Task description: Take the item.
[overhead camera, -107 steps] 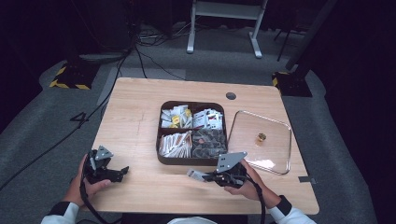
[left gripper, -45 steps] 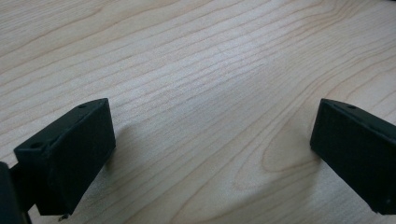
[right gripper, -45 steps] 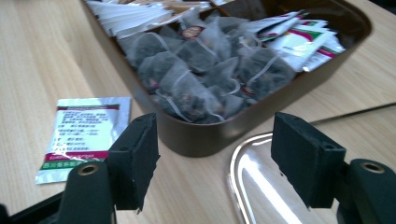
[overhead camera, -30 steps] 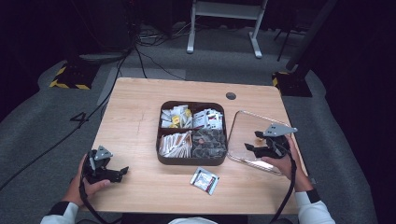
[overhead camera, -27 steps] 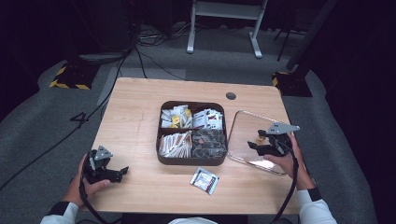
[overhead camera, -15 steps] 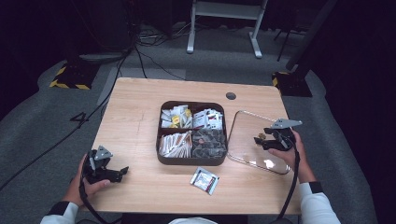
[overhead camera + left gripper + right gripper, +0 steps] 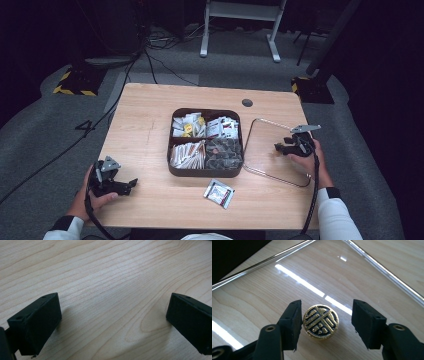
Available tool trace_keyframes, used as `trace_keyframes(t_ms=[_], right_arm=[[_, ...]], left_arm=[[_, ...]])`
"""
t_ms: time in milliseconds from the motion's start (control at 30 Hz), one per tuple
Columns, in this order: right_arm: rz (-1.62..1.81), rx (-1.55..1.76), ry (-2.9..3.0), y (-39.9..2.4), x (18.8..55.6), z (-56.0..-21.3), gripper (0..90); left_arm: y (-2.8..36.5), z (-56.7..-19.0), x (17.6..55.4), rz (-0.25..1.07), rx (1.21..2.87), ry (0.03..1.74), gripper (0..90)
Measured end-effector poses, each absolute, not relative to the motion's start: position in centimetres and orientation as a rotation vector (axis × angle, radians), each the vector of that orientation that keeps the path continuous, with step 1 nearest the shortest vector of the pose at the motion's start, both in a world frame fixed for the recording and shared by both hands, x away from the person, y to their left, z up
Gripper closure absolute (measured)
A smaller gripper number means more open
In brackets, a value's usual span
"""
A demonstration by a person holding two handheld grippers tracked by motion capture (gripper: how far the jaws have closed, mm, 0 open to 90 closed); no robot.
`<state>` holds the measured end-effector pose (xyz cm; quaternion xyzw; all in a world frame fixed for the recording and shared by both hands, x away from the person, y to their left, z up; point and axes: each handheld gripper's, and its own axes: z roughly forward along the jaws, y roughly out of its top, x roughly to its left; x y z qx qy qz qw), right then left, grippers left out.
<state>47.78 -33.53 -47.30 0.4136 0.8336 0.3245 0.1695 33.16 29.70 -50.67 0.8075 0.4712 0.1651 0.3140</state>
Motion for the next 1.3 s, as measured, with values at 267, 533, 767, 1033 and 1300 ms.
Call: trace_keyframes(t_ms=[267,533,767,1033,1300], right_arm=[[0.926,1.197,2.382,-33.5,47.9,-47.9,49.4],[0.949,1.215,2.406,-33.7,47.7,-48.4,58.1],[0.928,1.188,2.385,-33.6,47.5,-48.4,58.6],[0.938,1.178,2.358,-34.3,47.3,-47.4,58.7],[0.978,1.162,2.298,-34.9,47.3,-45.3,58.7]], left_arm=[[29.7,-50.7,33.2,0.435,2.129,1.241,0.2],[29.7,-50.7,33.2,0.435,2.129,1.241,0.1],[29.7,-50.7,33.2,0.435,2.129,1.241,0.1],[29.7,-50.7,33.2,0.434,2.129,1.24,0.1],[29.7,-50.7,33.3,0.435,2.133,1.235,0.2]])
